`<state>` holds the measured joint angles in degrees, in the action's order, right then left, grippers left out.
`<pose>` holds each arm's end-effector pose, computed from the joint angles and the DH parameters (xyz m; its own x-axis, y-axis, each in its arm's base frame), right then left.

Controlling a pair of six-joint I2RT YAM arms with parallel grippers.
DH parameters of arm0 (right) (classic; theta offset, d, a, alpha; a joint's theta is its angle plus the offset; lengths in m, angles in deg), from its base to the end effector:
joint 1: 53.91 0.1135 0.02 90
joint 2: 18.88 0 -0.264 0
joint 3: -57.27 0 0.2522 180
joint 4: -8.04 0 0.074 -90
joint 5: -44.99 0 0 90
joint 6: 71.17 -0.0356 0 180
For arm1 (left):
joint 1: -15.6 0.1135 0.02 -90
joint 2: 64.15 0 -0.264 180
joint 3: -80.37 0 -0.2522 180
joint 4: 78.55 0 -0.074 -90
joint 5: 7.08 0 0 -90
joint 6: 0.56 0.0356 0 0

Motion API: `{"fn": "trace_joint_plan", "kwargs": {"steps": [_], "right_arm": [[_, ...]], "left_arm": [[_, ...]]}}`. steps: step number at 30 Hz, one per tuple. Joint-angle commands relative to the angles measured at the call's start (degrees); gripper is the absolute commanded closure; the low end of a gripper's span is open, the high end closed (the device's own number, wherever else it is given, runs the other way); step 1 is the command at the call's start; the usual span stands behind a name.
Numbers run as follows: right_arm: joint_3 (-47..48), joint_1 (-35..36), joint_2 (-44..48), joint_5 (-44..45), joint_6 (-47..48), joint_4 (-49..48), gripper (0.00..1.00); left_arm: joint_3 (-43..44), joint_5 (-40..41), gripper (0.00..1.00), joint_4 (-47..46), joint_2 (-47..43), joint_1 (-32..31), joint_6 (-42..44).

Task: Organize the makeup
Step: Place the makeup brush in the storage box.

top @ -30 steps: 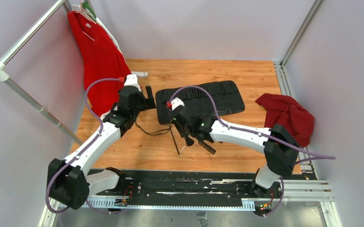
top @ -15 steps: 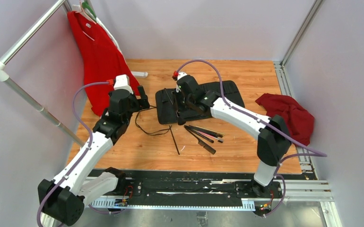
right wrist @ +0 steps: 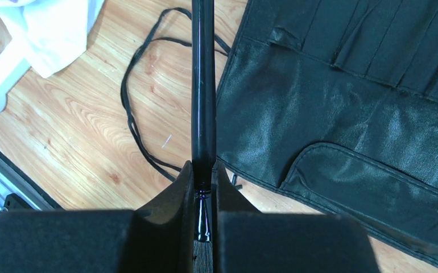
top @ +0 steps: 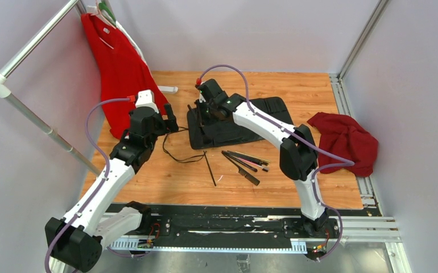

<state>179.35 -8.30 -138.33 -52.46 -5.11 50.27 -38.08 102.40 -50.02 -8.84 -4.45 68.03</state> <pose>0.3366 0.3505 0.2853 -0.7234 -0.1638 -0.6707 -0.5305 0.7535 0.3882 0.2107 -0.0643 0.3172 -0.3439 -0.2408 -0.9076 -0.0990 0.9705 -0.2200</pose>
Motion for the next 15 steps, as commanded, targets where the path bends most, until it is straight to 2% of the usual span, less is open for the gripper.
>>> {"fn": "trace_joint_plan", "kwargs": {"steps": [1, 15], "right_arm": [[4.5, -1.3, -3.2, 0.5, -0.8, 9.1, 0.99], [3.7, -2.3, -7.6, 0.4, -1.3, 12.1, 0.99]], "left_arm": [[2.0, -1.1, 0.02, 0.5, 0.3, 0.7, 0.6], [1.5, -2.8, 0.02, 0.1, 1.2, 1.2, 0.6]]}}
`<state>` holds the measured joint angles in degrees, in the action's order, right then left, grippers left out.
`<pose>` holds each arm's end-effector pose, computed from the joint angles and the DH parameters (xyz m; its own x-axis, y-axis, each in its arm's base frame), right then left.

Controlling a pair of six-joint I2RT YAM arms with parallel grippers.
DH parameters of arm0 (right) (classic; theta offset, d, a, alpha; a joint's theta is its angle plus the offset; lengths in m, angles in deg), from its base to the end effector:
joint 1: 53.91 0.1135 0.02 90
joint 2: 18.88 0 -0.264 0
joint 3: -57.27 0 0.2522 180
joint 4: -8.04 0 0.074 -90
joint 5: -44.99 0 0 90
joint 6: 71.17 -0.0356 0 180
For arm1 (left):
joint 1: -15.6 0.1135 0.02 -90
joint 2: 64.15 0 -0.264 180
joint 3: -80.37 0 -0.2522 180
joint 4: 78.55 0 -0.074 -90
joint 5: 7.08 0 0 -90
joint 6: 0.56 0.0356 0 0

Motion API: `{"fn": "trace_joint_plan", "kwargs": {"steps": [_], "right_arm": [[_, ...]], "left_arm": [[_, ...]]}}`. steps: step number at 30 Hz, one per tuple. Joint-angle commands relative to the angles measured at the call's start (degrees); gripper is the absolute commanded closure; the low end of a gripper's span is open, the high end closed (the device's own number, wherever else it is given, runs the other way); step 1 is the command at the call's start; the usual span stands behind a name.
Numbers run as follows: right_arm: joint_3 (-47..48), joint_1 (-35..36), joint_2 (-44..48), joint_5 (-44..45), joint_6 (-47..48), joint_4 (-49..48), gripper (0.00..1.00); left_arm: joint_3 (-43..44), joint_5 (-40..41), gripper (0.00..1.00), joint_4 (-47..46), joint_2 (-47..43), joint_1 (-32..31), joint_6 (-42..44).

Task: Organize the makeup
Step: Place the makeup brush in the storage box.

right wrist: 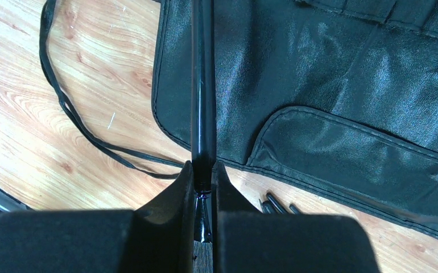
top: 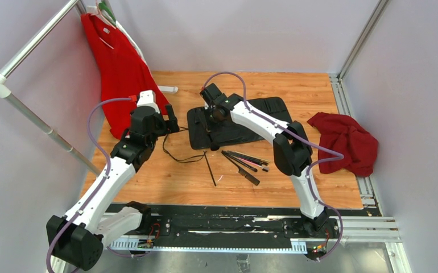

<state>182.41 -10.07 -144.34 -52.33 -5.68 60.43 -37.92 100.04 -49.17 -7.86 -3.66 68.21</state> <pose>0.3514 0.3438 0.2402 -0.8302 -0.2268 -0.5092 -0.4377 0.8309 0.3436 0.2142 -0.0638 0.3131 -0.3795 -0.2340 -0.8951 -0.0817 0.9722 -0.2195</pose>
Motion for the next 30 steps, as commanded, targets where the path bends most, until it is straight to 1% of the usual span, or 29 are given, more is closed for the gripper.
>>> {"fn": "trace_joint_plan", "kwargs": {"steps": [1, 10, 30], "right_arm": [[0.8, -0.6, -2.0, 0.1, -0.9, 2.0, 1.0], [2.3, -0.9, -5.3, -0.8, -1.1, 2.4, 0.99], [4.9, -1.9, -9.2, -2.3, -1.6, 2.5, 0.99]], "left_arm": [[1.4, -0.5, 0.02, -0.8, 0.2, 0.5, 0.5], [1.3, -0.7, 0.02, -0.9, 0.5, 0.9, 0.5], [0.9, -1.3, 0.02, -1.5, 1.4, 1.5, 0.4]]}}
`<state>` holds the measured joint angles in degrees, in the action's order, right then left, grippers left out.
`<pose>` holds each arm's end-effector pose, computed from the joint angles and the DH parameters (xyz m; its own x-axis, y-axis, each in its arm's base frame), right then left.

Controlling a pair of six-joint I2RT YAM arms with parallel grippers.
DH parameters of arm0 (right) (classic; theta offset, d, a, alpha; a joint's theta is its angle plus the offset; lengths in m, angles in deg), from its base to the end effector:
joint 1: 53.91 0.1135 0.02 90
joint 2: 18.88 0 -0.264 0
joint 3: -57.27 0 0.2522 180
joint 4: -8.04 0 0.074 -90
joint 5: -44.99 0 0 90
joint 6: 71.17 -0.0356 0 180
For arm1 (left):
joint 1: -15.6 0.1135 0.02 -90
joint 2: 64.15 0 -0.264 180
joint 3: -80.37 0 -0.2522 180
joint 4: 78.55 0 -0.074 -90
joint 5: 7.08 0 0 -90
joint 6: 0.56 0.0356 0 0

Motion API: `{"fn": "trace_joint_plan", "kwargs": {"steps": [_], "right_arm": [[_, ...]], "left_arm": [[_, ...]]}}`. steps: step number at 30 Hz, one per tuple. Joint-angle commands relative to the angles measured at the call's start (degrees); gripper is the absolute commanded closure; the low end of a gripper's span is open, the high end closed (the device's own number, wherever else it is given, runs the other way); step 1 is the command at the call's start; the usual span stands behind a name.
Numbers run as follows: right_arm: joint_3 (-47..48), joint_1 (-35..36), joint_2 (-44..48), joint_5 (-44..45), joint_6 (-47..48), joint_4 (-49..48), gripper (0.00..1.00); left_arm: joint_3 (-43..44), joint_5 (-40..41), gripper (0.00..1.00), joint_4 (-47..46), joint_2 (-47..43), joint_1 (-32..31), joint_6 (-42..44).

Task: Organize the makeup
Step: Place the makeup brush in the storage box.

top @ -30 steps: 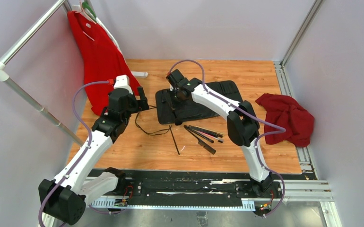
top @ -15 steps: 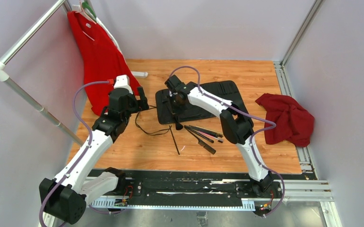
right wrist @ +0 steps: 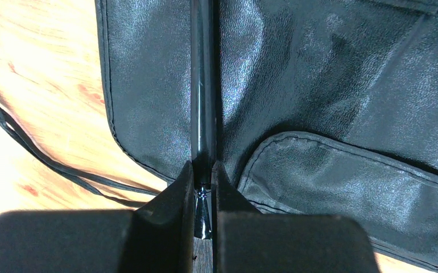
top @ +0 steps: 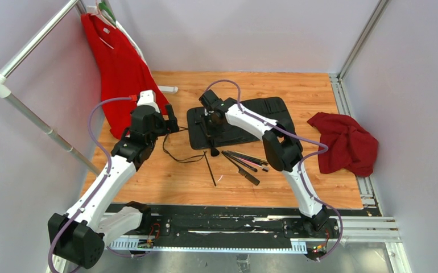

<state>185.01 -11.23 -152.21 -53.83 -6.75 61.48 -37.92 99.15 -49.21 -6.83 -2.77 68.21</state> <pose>0.3700 0.3486 0.1874 -0.8828 -0.2337 -0.4074 -0.3844 0.8580 0.3408 0.2186 -0.0621 0.3094 -0.3956 -0.2350 -0.8878 -0.0871 0.9720 -0.2184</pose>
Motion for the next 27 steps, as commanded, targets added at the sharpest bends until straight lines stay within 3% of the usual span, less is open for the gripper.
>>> {"fn": "trace_joint_plan", "kwargs": {"steps": [1, 27], "right_arm": [[2.4, -0.8, -1.5, -0.8, -0.5, 1.5, 0.99], [7.4, -1.2, -5.8, -1.4, -1.7, -0.8, 0.99]], "left_arm": [[1.0, -0.4, 0.02, -1.4, 0.4, 0.6, 0.5], [0.6, -1.1, 0.02, -2.4, 1.8, 1.3, 0.3]]}}
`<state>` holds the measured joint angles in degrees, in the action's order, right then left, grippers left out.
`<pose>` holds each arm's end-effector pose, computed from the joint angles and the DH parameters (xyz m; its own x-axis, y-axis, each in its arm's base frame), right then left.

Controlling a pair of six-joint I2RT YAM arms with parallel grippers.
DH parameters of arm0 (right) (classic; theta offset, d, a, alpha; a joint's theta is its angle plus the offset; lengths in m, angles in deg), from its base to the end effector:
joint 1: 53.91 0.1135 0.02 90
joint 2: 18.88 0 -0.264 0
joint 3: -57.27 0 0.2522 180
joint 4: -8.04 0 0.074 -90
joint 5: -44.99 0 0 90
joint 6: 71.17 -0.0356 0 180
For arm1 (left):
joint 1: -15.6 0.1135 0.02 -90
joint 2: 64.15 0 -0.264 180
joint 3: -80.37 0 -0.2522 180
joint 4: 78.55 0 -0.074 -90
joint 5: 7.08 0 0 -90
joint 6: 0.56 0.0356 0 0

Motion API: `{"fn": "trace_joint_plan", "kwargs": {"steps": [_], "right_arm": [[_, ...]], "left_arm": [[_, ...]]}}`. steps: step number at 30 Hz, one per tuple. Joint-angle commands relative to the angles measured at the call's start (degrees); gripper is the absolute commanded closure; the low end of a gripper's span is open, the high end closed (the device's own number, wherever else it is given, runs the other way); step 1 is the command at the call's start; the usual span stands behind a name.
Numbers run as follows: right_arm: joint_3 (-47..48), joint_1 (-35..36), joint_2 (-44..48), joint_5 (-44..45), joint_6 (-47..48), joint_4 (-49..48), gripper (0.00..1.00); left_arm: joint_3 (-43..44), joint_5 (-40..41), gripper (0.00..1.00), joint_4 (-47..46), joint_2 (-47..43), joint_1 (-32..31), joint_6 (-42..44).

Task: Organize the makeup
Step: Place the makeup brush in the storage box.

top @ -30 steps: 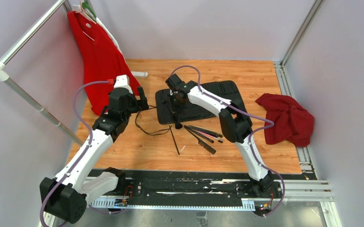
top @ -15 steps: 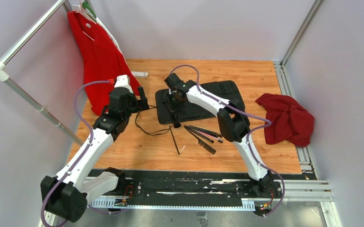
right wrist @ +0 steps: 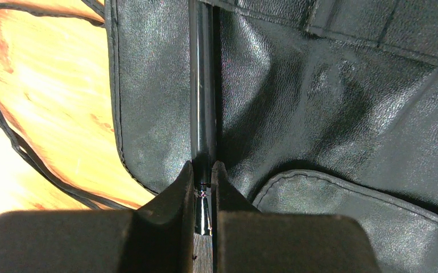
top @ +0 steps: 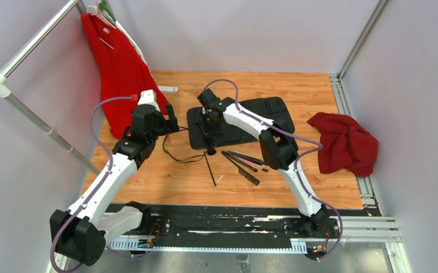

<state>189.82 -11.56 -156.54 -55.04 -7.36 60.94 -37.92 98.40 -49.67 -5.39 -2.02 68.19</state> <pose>0.3832 0.3577 0.1764 -0.8853 -0.2189 -0.4102 -0.3798 0.8494 0.3664 0.2243 -0.0613 0.3048 -0.4112 -0.2359 -0.8805 -0.0924 0.9718 -0.2172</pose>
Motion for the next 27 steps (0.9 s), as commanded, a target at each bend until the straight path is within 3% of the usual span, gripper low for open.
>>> {"fn": "trace_joint_plan", "kwargs": {"steps": [1, 27], "right_arm": [[2.7, -0.9, -1.4, -0.3, -1.2, -0.5, 0.99], [4.1, -3.1, -5.0, -2.5, -2.5, -4.8, 0.99]], "left_arm": [[0.6, -0.4, 0.02, -1.9, 0.4, 0.6, 0.3], [-0.3, -1.4, 0.02, -4.2, 3.5, 0.9, 0.2]]}}
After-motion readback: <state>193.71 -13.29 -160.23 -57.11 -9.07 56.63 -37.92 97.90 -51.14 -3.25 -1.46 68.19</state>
